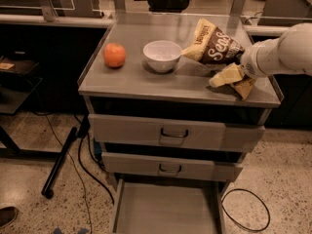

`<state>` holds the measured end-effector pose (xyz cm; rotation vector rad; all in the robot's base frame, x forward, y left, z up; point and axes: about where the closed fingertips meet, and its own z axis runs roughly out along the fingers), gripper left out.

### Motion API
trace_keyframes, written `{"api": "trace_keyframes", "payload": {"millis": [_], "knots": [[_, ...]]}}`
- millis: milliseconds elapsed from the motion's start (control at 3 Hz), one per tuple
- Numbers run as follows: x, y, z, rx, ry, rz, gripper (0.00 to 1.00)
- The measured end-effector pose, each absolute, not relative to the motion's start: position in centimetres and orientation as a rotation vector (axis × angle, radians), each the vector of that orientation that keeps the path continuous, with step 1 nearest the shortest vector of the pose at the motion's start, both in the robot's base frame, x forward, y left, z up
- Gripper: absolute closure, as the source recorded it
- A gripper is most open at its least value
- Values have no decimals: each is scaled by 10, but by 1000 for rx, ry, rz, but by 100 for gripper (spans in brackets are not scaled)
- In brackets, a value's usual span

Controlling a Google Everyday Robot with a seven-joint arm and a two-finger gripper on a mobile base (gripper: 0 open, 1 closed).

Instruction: Pick brown chip bag from bottom drawer and place on counter

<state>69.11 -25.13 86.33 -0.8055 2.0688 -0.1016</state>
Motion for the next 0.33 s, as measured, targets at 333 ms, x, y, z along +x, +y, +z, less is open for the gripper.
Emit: {"api": "trace_keyframes", "payload": {"millis": [333], "knots": [[691,-251,863,-805,2069,-102,0]]}}
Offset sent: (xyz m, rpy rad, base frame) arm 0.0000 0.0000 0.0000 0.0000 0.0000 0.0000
